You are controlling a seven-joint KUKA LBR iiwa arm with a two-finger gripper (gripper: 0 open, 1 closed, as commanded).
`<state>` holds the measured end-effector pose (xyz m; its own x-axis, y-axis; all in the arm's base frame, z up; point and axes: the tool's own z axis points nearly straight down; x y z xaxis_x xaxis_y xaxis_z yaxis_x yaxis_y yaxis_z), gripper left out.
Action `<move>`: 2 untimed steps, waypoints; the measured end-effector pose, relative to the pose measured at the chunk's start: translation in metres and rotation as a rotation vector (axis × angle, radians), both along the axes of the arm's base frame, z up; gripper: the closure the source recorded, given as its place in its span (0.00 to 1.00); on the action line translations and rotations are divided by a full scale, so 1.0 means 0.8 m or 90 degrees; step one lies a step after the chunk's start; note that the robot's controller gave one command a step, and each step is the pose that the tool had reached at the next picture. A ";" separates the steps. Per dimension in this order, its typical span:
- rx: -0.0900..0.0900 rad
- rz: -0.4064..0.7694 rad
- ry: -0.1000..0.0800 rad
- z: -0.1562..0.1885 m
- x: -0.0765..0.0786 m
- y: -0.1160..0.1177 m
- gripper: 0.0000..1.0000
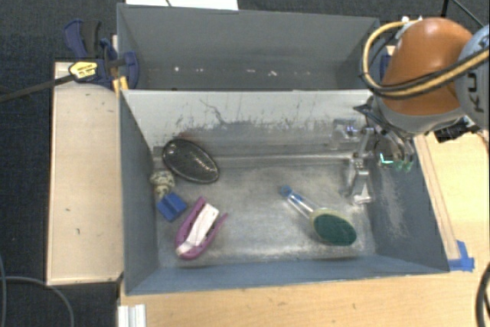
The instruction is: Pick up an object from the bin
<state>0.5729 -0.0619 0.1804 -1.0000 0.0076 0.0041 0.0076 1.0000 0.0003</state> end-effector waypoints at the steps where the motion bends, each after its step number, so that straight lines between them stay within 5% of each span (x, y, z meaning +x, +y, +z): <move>1: 0.001 0.098 0.002 -0.125 -0.093 -0.019 0.00; 2: -0.001 0.131 -0.010 -0.135 -0.113 0.007 0.00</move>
Offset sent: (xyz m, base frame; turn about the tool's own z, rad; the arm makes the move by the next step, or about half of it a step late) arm -0.0713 -0.0150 -0.0971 -0.1560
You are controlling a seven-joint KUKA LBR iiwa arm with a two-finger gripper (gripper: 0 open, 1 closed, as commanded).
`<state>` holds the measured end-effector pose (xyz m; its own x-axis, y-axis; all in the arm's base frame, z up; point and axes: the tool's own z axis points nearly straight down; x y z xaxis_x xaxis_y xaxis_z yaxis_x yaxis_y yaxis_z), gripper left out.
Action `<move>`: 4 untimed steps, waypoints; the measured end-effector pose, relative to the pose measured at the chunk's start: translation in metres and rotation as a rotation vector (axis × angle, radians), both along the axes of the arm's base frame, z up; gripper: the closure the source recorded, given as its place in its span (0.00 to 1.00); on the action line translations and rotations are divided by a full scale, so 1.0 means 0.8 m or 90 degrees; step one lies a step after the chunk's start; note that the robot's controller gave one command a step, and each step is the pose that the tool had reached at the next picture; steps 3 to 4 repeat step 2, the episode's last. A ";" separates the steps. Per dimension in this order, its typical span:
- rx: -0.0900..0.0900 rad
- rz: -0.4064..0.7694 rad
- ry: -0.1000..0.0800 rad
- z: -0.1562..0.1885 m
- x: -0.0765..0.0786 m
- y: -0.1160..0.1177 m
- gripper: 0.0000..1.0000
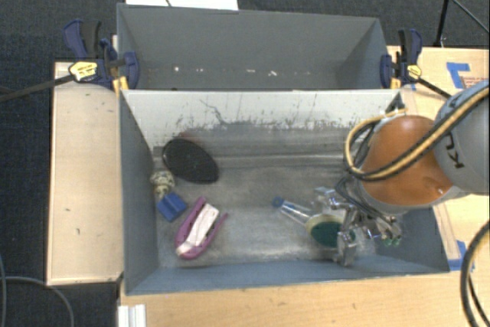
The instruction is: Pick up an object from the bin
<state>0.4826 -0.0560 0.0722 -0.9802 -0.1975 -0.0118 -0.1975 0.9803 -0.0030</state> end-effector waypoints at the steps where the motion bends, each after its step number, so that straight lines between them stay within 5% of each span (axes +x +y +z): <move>1: 0.000 0.001 0.005 -0.002 -0.003 0.000 1.00; 2: -0.001 0.000 0.000 0.182 0.052 -0.027 1.00; 4: -0.001 0.000 0.000 0.182 0.052 -0.027 1.00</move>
Offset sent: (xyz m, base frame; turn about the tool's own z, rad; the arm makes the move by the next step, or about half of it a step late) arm 0.0000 0.0000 0.0000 0.0000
